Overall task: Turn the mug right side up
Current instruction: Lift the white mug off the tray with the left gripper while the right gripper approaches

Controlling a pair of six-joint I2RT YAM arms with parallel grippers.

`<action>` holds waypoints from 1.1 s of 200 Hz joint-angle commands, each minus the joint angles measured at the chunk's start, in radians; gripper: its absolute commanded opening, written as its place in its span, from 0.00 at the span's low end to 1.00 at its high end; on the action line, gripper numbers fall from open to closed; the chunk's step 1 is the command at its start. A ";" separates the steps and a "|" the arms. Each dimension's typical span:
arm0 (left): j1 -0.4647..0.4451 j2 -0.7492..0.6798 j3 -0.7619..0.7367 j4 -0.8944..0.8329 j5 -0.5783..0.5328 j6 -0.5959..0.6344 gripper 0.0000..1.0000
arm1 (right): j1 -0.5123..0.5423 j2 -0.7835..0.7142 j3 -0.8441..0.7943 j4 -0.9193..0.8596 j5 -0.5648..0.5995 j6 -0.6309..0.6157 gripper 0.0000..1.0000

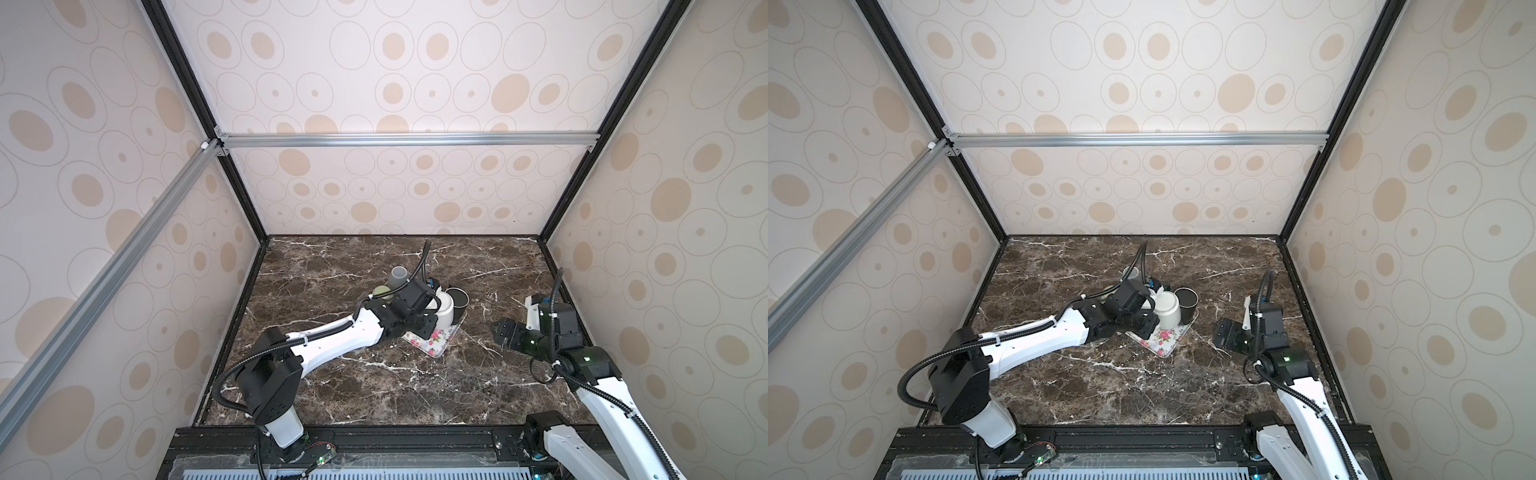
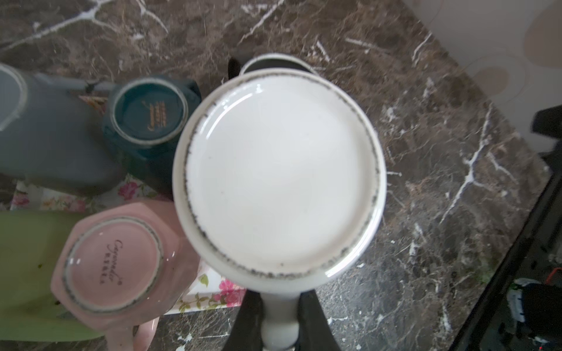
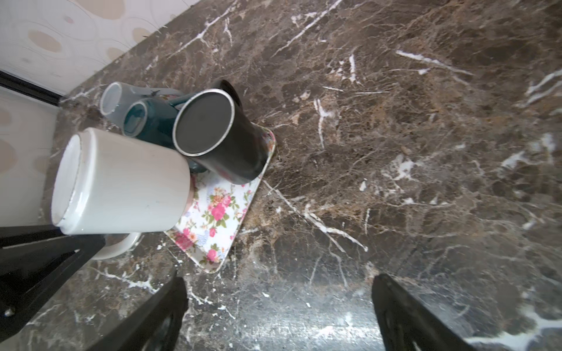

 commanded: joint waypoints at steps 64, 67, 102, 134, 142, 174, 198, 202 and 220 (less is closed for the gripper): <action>0.080 -0.107 0.046 0.122 0.087 -0.012 0.00 | 0.007 -0.053 -0.099 0.196 -0.176 0.162 0.97; 0.082 -0.107 0.048 0.120 0.087 -0.011 0.00 | 0.007 -0.053 -0.099 0.196 -0.173 0.162 0.97; 0.108 -0.118 0.038 0.151 0.124 -0.031 0.00 | 0.007 -0.045 -0.098 0.223 -0.211 0.184 0.97; 0.129 -0.115 0.035 0.193 0.190 -0.061 0.00 | 0.007 -0.037 -0.123 0.325 -0.278 0.240 0.96; 0.136 -0.113 0.035 0.204 0.211 -0.071 0.00 | 0.008 -0.035 -0.128 0.350 -0.286 0.253 0.96; 0.156 -0.109 0.049 0.235 0.249 -0.087 0.00 | 0.016 -0.019 -0.157 0.449 -0.293 0.307 0.96; 0.175 -0.111 0.059 0.287 0.306 -0.112 0.00 | 0.042 0.022 -0.162 0.546 -0.324 0.328 0.94; 0.179 -0.112 0.058 0.298 0.317 -0.118 0.00 | 0.051 0.029 -0.163 0.565 -0.327 0.327 0.94; 0.189 -0.112 0.058 0.348 0.355 -0.141 0.00 | 0.094 0.058 -0.156 0.642 -0.322 0.321 0.94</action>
